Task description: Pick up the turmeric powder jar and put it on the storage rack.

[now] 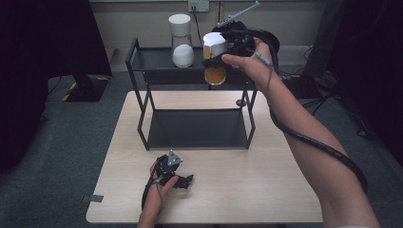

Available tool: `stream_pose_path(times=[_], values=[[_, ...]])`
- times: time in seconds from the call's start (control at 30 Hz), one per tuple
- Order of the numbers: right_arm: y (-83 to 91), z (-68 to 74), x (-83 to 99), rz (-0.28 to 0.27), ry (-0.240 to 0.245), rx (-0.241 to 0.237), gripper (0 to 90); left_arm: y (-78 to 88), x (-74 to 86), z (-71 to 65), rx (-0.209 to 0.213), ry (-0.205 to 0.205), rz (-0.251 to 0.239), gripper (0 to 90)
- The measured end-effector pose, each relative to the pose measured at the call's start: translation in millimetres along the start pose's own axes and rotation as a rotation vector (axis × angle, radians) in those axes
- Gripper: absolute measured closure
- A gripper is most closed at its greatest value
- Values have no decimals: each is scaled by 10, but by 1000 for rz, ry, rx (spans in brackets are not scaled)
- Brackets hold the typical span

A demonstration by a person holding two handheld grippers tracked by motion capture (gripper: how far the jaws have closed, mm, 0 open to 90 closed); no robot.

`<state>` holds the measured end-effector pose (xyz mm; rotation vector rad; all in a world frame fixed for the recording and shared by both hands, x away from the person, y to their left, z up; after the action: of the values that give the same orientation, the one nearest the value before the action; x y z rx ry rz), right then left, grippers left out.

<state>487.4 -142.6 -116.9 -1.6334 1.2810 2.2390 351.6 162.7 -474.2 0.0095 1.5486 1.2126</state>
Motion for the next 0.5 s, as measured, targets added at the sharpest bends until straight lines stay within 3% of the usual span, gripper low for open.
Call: stream_pose_path(times=[0.5], values=[[-38, -103, -305, -34, -59, 17, 305, 0, 0, 0, -1, -1, 0, 0]])
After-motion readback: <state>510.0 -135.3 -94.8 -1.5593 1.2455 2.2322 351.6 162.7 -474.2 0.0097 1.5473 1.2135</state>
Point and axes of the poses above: each handheld gripper's, and its own axes: y roughly backward along the jaws, x roughly out of its underside, z roughly to its left, the point moved 8 cm from there along -y, roughly forward along the jaws, and after that the axes turned 10 degrees about -y, right-handed, at the moved point
